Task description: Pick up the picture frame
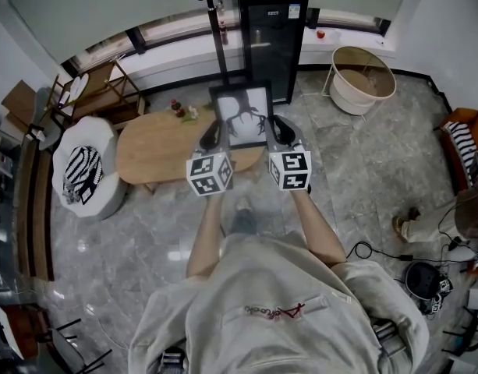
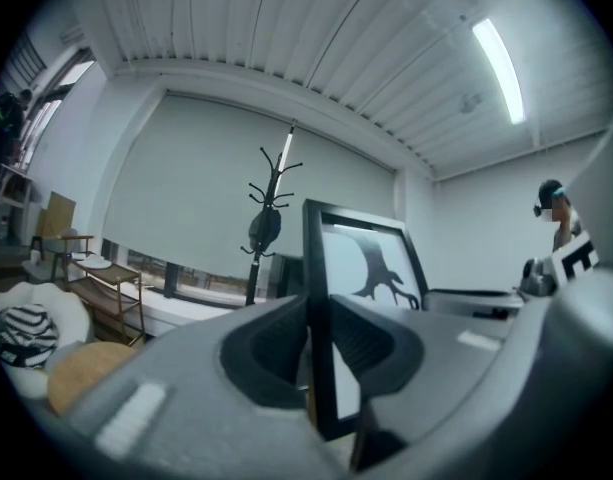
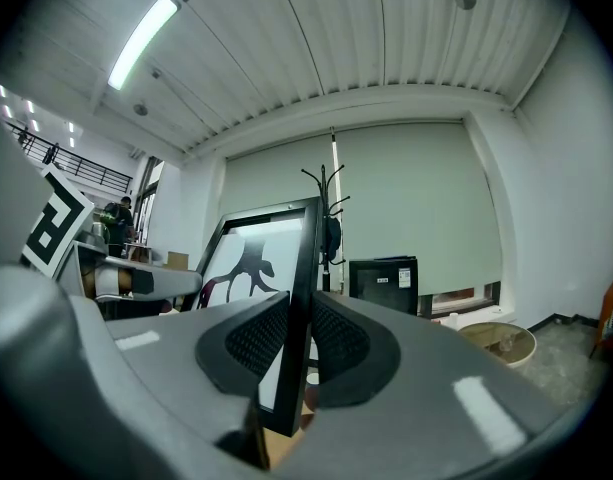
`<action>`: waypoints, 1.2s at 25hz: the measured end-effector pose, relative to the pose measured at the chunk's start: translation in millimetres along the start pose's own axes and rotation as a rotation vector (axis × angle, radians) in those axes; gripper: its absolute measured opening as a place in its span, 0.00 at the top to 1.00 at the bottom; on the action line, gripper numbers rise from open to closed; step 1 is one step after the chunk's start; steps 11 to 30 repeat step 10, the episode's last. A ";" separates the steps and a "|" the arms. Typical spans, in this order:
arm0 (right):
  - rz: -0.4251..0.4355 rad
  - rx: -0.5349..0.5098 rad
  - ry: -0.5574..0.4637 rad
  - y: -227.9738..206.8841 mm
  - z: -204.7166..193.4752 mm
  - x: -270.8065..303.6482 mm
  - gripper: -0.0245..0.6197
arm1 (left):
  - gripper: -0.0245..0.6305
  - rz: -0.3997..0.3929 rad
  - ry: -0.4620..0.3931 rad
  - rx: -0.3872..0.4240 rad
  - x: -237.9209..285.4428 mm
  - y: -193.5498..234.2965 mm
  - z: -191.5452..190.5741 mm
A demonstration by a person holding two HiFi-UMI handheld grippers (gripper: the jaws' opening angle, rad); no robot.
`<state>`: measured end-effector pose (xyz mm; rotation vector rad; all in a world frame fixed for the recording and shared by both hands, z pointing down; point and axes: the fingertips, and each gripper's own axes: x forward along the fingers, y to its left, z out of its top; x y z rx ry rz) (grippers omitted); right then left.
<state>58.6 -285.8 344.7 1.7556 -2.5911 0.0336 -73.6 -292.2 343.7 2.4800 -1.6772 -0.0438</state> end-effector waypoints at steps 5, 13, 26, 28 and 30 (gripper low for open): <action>-0.001 0.002 0.003 0.8 -0.5 -1.5 0.85 | 0.85 -0.002 0.004 -0.001 -1.4 -0.4 -0.5; -0.006 0.007 0.004 0.3 -1.1 -0.8 0.85 | 0.85 -0.007 0.005 0.000 0.3 -0.3 -0.4; -0.006 0.007 0.004 0.3 -1.1 -0.8 0.85 | 0.85 -0.007 0.005 0.000 0.3 -0.3 -0.4; -0.006 0.007 0.004 0.3 -1.1 -0.8 0.85 | 0.85 -0.007 0.005 0.000 0.3 -0.3 -0.4; -0.006 0.007 0.004 0.3 -1.1 -0.8 0.85 | 0.85 -0.007 0.005 0.000 0.3 -0.3 -0.4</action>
